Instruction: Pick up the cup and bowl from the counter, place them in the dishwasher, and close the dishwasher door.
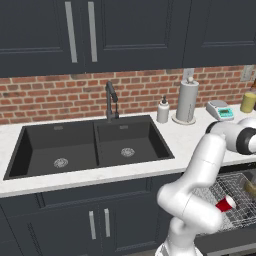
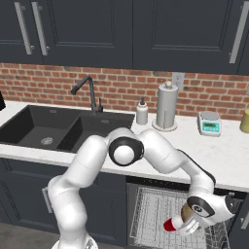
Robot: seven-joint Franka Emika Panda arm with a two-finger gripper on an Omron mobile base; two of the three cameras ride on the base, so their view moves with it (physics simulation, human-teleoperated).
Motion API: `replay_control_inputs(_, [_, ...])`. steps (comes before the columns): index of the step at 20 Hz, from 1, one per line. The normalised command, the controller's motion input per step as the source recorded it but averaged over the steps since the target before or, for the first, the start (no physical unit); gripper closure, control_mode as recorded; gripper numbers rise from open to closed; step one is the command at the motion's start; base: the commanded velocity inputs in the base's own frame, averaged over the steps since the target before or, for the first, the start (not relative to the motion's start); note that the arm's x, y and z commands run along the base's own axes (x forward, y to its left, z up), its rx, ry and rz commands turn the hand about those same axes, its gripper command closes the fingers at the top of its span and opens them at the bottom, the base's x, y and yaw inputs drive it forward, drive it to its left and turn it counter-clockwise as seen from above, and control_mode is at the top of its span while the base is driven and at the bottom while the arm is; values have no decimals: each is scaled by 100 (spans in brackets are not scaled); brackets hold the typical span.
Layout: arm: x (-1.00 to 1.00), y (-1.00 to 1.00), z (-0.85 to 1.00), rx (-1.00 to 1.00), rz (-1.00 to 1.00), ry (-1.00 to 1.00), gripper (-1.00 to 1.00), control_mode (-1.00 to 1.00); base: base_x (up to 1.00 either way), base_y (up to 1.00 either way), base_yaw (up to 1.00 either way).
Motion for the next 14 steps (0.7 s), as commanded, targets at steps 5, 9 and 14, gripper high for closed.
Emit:
replay_control_inputs(5, [2, -5, -44, 0, -2, 13, 100, -100, 0, 0, 0])
replay_control_inputs(9, [0, -1, -40, 0, -4, 12, 100, -100, 0, 0, 0])
replay_control_inputs(14, [0, -5, -37, 0, -4, 8, 100, -100, 0, 0, 0])
